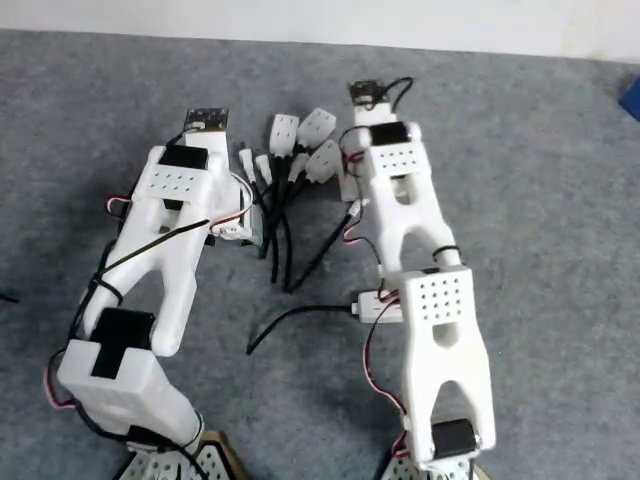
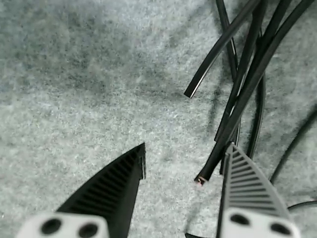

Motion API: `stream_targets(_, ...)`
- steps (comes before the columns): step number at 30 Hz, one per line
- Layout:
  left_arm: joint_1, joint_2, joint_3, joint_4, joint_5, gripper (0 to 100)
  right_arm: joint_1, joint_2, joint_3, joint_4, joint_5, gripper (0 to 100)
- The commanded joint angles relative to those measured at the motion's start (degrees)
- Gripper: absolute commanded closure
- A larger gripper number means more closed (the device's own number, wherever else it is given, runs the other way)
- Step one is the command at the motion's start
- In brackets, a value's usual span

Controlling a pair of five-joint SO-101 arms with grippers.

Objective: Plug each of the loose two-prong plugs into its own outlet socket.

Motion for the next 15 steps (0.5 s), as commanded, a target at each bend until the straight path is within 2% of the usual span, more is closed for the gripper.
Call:
stream_targets(1, -0.48, -2.95, -0.22, -0.26, 0.44, 75, 3.56, -1.01, -2.51, 3.38, 3.6, 99.3)
stream_targets(5, -0.48, -2.95, -0.31, -0.26, 0.44, 75, 6.81, -0.92, -10.68, 8.48, 8.97, 99.3)
stream_targets(15, 1.1, -2.68, -0.13, -0.26, 0.44, 75, 16.92, -1.01, -34.68, 12.35, 20.04, 99.3)
